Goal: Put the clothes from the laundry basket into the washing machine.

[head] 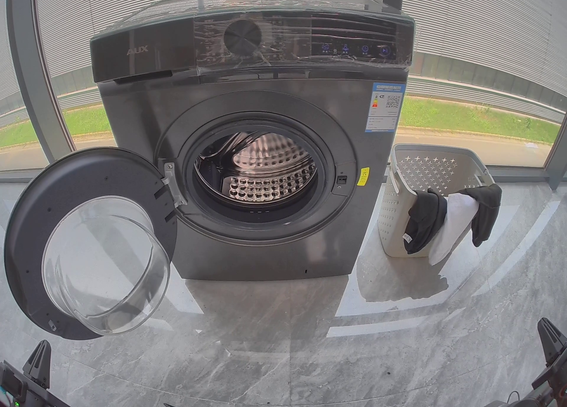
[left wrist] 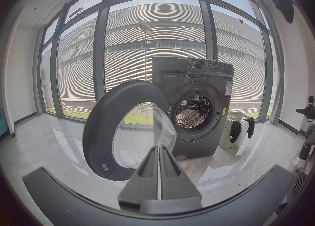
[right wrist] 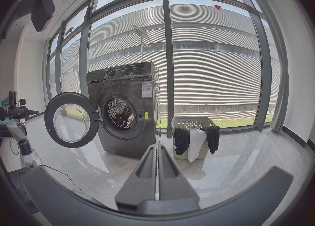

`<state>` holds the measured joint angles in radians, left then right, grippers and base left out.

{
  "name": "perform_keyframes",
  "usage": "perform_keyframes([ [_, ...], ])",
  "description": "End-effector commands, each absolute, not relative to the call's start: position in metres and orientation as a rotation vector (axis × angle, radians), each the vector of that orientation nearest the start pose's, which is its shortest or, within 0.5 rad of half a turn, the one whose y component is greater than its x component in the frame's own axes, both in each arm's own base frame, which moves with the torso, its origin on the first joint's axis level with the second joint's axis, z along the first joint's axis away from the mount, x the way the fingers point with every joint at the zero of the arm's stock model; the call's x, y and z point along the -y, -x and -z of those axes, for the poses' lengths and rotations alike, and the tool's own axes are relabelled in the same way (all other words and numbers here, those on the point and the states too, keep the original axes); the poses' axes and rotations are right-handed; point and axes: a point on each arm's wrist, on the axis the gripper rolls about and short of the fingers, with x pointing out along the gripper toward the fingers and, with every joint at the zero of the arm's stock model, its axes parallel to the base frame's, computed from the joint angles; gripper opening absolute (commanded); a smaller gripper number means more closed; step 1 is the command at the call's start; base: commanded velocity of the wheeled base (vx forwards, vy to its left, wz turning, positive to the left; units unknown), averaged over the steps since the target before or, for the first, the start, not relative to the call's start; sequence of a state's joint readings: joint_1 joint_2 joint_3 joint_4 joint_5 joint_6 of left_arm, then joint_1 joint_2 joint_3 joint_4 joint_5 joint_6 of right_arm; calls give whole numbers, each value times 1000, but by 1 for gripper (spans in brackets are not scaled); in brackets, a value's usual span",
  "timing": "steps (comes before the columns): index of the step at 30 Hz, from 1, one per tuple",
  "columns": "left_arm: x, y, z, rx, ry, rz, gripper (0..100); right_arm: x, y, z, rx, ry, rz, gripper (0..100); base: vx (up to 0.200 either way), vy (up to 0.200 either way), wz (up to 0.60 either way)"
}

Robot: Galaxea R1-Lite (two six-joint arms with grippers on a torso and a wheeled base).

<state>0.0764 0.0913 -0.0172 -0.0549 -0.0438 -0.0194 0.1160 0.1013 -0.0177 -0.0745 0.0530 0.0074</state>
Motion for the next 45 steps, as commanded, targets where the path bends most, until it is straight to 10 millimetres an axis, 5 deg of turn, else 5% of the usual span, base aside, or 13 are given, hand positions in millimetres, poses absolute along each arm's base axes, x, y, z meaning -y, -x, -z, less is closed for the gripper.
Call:
perform_keyframes([
  [1, 2, 15, -83, -40, 19, -31, 0, 0, 15, -85, -30, -11, -173, 0, 0, 0, 0],
  [2, 2, 15, -83, -40, 19, -31, 0, 0, 15, -85, -30, -14, -173, 100, 0, 0, 0],
  [4, 2, 15, -83, -40, 19, -31, 0, 0, 15, -85, -30, -14, -173, 100, 0, 0, 0],
  [5, 2, 15, -83, -40, 21, -31, 100, 0, 15, -85, -31, -16, -173, 100, 0, 0, 0],
  [21, 2, 15, -83, -38, 19, -28, 100, 0, 15, -85, -29, -16, -173, 100, 0, 0, 0],
  [45, 2, 15, -83, -40, 19, -28, 100, 0, 15, -85, -29, -21, -173, 100, 0, -200, 0],
])
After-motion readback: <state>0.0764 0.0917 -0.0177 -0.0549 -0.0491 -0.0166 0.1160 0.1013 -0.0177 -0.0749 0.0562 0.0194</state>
